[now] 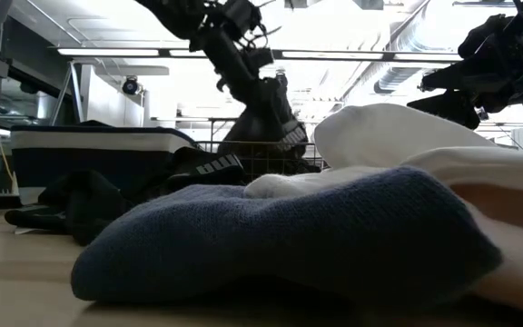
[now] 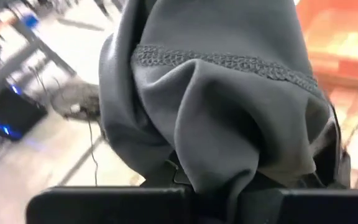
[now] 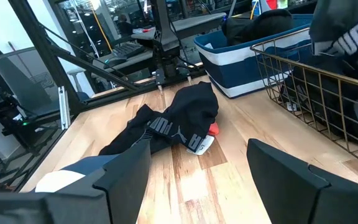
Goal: Pick & Place Cloths
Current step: Put the gray underwear into the wire basket, then put the black underwear into the wire basket
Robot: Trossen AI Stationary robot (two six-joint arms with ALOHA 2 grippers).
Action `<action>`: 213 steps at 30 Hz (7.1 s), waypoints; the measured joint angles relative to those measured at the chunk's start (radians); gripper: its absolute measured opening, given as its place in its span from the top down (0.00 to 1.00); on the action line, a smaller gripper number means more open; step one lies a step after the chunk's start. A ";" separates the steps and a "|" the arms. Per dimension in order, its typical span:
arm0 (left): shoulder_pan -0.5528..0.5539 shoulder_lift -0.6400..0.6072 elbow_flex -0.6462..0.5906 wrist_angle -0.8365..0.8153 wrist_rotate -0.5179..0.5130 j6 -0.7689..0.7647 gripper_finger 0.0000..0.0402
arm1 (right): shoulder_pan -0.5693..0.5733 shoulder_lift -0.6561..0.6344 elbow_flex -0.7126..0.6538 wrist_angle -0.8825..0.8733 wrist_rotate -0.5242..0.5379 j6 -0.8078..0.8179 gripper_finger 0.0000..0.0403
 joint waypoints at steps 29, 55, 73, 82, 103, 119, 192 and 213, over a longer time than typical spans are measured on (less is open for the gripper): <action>0.072 0.081 0.002 -0.313 0.259 -0.371 0.97 | 0.000 0.000 0.000 0.000 0.000 0.000 0.35; 0.092 -0.060 0.000 -0.408 0.293 -0.408 0.36 | 0.000 0.000 0.000 0.000 0.000 0.000 0.35; 0.084 -0.096 -0.001 -0.420 0.264 -0.395 0.97 | 0.000 0.000 0.000 0.000 0.000 0.000 0.35; 0.085 -0.016 0.000 -0.390 0.297 -0.402 0.99 | 0.000 0.000 0.000 0.000 0.000 0.000 0.35; 0.085 0.088 0.000 -0.253 0.481 -0.395 0.99 | 0.000 0.000 0.000 -0.001 0.003 0.000 0.35; 0.063 -0.097 0.000 -0.374 0.541 -0.254 0.43 | 0.000 0.000 0.000 0.000 0.003 0.000 0.35; -0.369 -0.203 -0.247 -0.545 0.411 0.173 0.99 | 0.000 0.000 0.000 -0.001 0.003 0.000 0.35; -0.541 -0.265 0.291 -0.816 -0.204 0.182 1.00 | 0.000 0.003 0.000 -0.002 0.003 0.000 0.35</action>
